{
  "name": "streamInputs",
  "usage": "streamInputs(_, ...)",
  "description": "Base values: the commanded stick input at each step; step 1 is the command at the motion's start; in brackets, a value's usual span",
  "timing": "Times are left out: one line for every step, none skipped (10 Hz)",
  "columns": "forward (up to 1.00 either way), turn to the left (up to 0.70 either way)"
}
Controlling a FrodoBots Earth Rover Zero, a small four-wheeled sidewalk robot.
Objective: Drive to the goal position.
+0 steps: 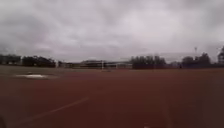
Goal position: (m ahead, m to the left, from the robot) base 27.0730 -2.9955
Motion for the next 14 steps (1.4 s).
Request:
streamInputs(0.70,-0.34)
streamInputs(0.70,-0.17)
streamInputs(0.70,0.00)
streamInputs(0.70,0.00)
streamInputs(0.70,0.00)
streamInputs(0.70,0.00)
streamInputs(0.70,0.00)
streamInputs(0.70,0.00)
streamInputs(0.70,0.00)
streamInputs(0.70,0.00)
streamInputs(0.70,-0.02)
streamInputs(0.70,-0.35)
streamInputs(0.70,-0.35)
streamInputs(0.70,-0.35)
